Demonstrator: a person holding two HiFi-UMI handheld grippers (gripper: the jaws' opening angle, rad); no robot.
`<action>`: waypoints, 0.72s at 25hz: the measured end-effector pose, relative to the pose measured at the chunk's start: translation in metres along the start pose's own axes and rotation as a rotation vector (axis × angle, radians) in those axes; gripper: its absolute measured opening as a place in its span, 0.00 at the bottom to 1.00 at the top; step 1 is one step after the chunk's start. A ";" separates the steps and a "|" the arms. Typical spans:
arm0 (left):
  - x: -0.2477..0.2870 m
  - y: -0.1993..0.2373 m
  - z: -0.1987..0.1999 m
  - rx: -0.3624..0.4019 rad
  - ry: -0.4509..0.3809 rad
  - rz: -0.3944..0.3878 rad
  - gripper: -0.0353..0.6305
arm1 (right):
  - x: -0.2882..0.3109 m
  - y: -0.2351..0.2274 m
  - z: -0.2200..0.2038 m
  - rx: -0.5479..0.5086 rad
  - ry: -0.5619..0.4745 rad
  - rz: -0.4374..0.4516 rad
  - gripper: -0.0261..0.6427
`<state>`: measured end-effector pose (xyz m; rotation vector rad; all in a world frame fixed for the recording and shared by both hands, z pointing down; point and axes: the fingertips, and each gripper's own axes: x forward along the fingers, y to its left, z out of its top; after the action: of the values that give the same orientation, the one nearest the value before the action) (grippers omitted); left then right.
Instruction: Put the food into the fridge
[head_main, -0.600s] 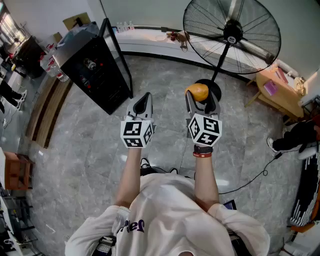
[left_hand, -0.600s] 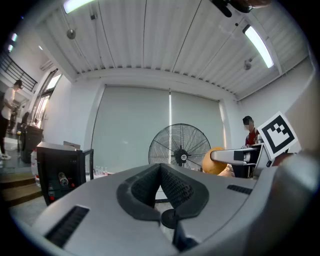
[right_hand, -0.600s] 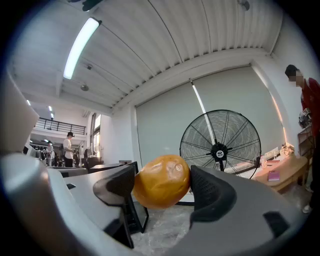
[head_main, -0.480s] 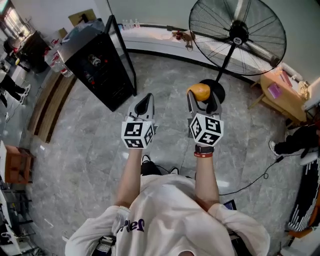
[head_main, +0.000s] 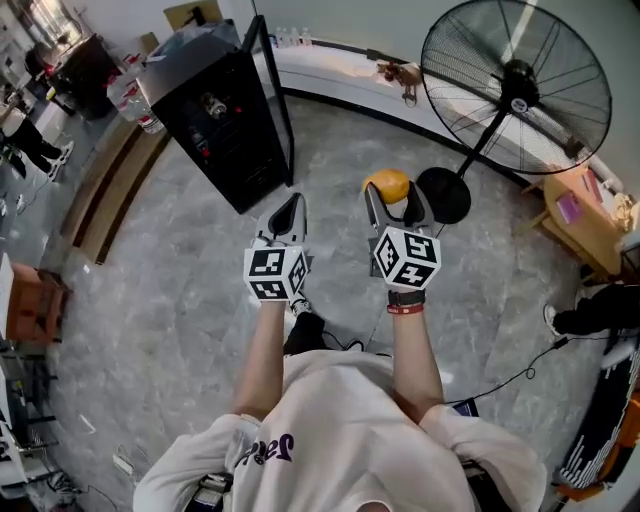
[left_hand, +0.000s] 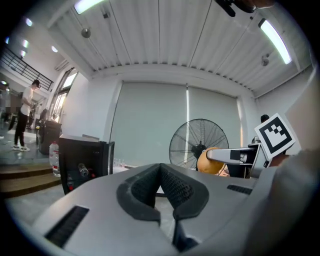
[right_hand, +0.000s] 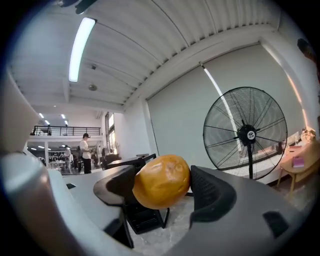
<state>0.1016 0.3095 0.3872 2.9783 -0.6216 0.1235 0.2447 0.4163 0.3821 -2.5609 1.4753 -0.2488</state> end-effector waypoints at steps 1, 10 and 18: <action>0.005 0.014 0.001 -0.006 0.000 0.016 0.08 | 0.014 0.009 -0.001 -0.006 0.009 0.016 0.59; 0.034 0.151 0.027 -0.034 -0.032 0.129 0.08 | 0.141 0.118 -0.010 -0.011 0.024 0.208 0.59; 0.046 0.263 0.031 -0.036 0.008 0.196 0.08 | 0.230 0.204 -0.022 -0.036 0.066 0.271 0.59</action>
<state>0.0392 0.0478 0.3813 2.8747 -0.9043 0.1373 0.1826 0.1144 0.3689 -2.3627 1.8431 -0.2723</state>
